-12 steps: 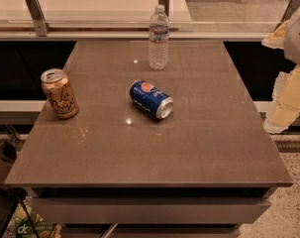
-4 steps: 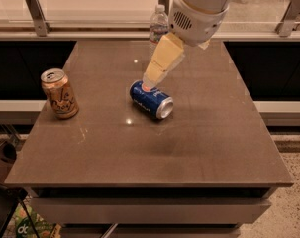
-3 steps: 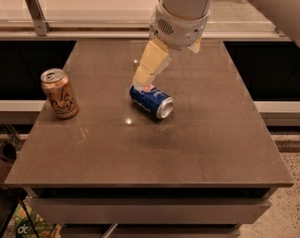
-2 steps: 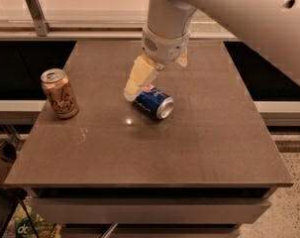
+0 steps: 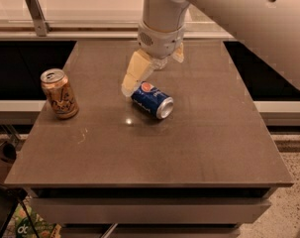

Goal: Place pepsi can upright

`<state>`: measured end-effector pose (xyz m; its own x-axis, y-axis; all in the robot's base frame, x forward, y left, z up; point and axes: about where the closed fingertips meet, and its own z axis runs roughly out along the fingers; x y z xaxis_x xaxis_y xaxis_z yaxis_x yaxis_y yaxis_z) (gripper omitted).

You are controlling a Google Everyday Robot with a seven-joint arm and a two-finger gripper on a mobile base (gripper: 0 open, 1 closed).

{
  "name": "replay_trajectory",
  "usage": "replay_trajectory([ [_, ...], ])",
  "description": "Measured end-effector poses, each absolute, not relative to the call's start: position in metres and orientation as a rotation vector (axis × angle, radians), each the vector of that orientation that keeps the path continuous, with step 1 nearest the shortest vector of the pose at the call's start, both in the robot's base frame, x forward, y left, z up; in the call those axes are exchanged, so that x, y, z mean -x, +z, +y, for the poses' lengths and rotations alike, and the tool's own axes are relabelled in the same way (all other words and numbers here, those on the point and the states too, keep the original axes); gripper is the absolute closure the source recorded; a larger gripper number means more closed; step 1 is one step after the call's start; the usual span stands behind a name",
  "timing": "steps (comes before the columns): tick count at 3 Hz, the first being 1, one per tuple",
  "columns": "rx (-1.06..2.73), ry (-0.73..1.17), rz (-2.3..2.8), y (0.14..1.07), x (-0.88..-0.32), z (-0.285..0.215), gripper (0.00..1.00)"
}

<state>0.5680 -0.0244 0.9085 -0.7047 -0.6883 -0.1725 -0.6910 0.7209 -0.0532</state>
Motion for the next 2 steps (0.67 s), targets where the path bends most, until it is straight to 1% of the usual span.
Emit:
replay_trajectory([
  [2, 1.171, -0.007, 2.805, 0.890, -0.586, -0.008, 0.00],
])
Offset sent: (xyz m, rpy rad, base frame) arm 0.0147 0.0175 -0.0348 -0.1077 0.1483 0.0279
